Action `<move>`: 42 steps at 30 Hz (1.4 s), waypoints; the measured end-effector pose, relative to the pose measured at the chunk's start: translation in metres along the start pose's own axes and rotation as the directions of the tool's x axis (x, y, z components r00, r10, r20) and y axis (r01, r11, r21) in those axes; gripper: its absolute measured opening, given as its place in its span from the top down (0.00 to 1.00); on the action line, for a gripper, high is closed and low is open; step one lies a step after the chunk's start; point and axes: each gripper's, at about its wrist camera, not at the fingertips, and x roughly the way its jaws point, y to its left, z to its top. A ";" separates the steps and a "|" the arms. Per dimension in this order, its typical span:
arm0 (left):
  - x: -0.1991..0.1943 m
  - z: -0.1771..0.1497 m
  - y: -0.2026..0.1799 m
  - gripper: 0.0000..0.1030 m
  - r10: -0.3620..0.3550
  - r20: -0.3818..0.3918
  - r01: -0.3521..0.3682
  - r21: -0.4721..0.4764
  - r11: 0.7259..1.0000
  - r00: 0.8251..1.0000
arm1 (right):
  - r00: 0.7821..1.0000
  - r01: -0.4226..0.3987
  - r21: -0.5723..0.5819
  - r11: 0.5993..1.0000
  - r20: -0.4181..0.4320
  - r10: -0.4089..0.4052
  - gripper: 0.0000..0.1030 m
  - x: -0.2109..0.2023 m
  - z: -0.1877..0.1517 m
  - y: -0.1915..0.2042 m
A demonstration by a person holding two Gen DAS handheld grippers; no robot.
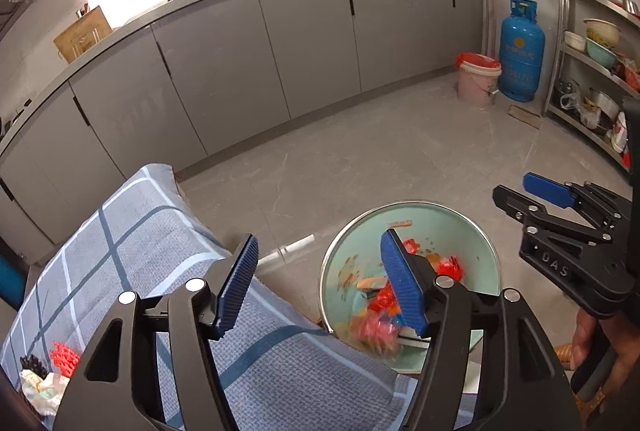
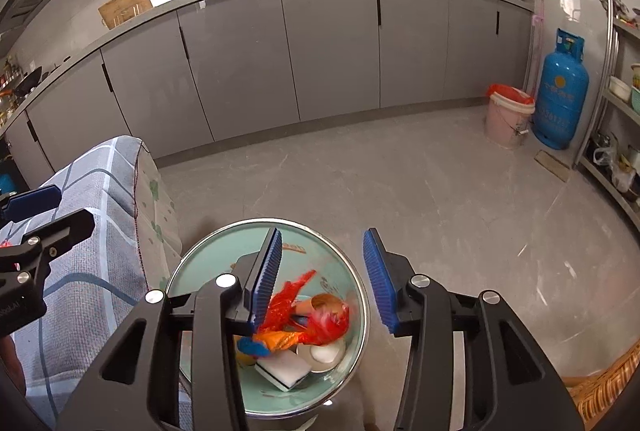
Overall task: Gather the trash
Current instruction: 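Open both grippers to drop the pink bag and wrapper into the basin, then move both tools back over the table toward the paper towel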
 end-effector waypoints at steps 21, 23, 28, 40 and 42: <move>-0.032 -0.023 0.018 0.20 0.045 -0.018 -0.046 -0.043 0.998 0.999 | 0.999 -0.049 -0.015 0.999 -0.008 0.049 0.41 -0.036 -0.018 0.032; -0.035 -0.027 0.021 0.20 0.051 -0.019 -0.052 -0.050 0.997 0.999 | 0.998 -0.056 -0.024 0.998 -0.010 0.056 0.41 -0.040 -0.020 0.037; -0.050 -0.037 0.033 0.20 0.065 -0.025 -0.067 -0.077 0.995 0.998 | 0.997 -0.075 -0.027 0.997 -0.006 0.075 0.40 -0.051 -0.023 0.050; -0.084 -0.061 0.067 0.20 0.091 -0.025 -0.094 -0.141 0.986 0.996 | 0.993 -0.121 -0.085 0.989 -0.007 0.121 0.39 -0.075 -0.029 0.092; -0.087 -0.066 0.072 0.20 0.094 -0.027 -0.097 -0.151 0.984 0.995 | 0.992 -0.126 -0.095 0.987 -0.007 0.126 0.38 -0.079 -0.030 0.099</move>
